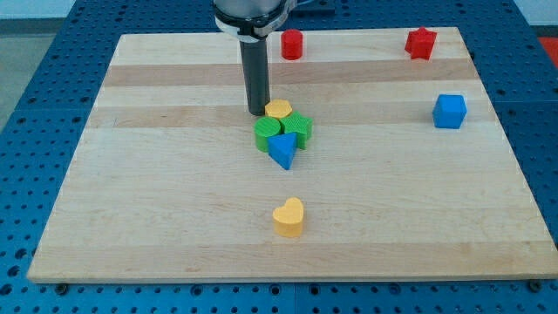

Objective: Move red circle slightly down

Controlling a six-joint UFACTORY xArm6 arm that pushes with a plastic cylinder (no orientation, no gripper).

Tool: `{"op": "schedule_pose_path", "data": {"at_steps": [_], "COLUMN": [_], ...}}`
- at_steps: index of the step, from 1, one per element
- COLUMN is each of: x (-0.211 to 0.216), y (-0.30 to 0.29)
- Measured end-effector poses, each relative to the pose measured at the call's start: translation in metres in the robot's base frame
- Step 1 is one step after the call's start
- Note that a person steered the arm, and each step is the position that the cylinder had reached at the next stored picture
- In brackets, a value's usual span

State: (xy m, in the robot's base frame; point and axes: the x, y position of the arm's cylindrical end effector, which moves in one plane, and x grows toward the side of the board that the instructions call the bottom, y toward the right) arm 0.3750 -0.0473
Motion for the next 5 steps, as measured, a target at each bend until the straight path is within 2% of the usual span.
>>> {"op": "schedule_pose_path", "data": {"at_steps": [1, 3, 5], "x": [-0.022, -0.106, -0.170], "y": [-0.019, -0.064, -0.038]}}
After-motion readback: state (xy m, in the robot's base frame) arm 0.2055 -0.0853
